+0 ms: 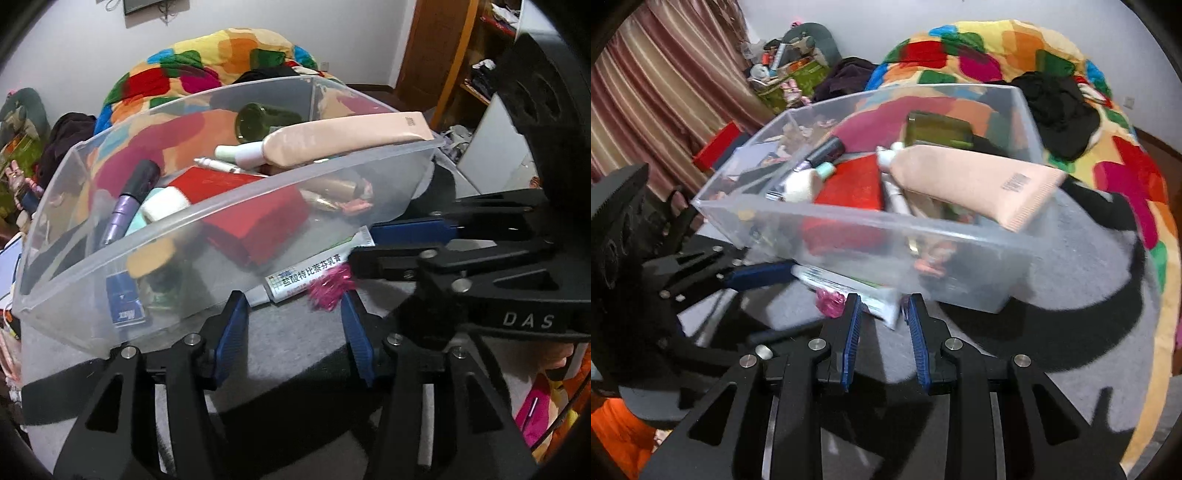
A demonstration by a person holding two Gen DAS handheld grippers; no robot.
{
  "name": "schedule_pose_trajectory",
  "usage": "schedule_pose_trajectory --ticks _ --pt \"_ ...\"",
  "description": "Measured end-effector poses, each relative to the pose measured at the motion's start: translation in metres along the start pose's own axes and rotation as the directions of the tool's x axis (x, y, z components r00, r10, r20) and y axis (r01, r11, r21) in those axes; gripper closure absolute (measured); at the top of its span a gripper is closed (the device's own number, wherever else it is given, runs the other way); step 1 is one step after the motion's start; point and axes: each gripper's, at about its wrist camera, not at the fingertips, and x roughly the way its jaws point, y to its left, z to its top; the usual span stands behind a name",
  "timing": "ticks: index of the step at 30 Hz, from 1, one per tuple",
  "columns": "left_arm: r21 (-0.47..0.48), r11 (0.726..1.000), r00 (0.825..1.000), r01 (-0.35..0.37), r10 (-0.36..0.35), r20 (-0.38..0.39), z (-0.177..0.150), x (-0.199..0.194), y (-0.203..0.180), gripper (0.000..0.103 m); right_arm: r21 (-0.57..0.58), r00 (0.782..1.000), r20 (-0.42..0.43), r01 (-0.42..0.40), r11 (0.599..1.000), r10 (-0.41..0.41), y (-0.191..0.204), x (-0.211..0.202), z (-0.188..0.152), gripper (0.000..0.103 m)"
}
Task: Organize objects
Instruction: 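Grasp the white ointment tube with the right tool while the left tool grasps the pink charm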
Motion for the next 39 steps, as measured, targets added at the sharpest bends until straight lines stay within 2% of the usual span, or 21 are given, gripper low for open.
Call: schedule_pose_trajectory --ticks 3,8,13,16,19,22,27,28,31,34,39 --pt "0.008 1.0 1.0 -0.003 0.003 0.005 -0.002 -0.001 -0.002 0.048 -0.01 1.0 -0.004 0.001 1.0 -0.001 0.005 0.002 0.0 0.076" --pt "-0.011 0.999 0.999 0.05 -0.05 0.02 -0.012 -0.015 -0.002 0.048 -0.005 0.999 -0.022 -0.05 0.999 0.05 0.004 -0.004 -0.01 0.076" --pt "0.045 0.995 0.995 0.092 -0.094 0.029 -0.03 -0.032 -0.019 0.048 -0.051 0.994 -0.054 -0.103 0.993 0.1 0.012 -0.021 -0.041 0.077" --pt "0.086 0.993 0.995 0.075 -0.08 0.054 -0.037 -0.042 -0.031 0.048 -0.114 0.995 -0.056 -0.084 0.99 0.078 0.019 -0.033 -0.06 0.077" --pt "0.095 0.993 0.995 0.073 -0.08 0.061 -0.041 -0.047 -0.036 0.048 -0.176 1.0 -0.025 -0.014 0.984 0.01 0.027 -0.045 -0.069 0.075" --pt "0.098 0.994 0.996 0.056 -0.062 0.058 -0.043 -0.045 -0.04 0.048 -0.183 1.0 -0.001 0.018 0.983 -0.018 0.027 -0.046 -0.061 0.07" --pt "0.057 0.998 0.999 0.029 -0.03 0.032 -0.04 -0.028 -0.036 0.05 -0.165 1.0 0.004 0.013 0.986 -0.012 0.025 -0.031 -0.036 0.07" --pt "0.048 0.999 0.999 0.023 -0.026 0.045 -0.039 -0.027 -0.036 0.054 -0.176 1.0 -0.005 0.008 0.984 -0.009 0.027 -0.025 -0.03 0.07" --pt "0.059 0.998 0.998 0.025 -0.028 0.049 -0.036 -0.027 -0.041 0.076 -0.182 0.999 -0.023 0.021 0.983 -0.025 0.029 -0.015 -0.02 0.07" --pt "0.057 0.998 0.997 0.015 -0.019 0.068 -0.038 -0.027 -0.042 0.076 -0.177 0.999 -0.048 -0.011 0.984 0.002 0.029 -0.008 -0.013 0.07" --pt "0.008 0.998 0.994 0.062 -0.063 0.088 -0.051 -0.036 -0.03 0.077 -0.219 0.994 -0.102 -0.052 0.974 0.03 0.04 0.007 -0.009 0.07"
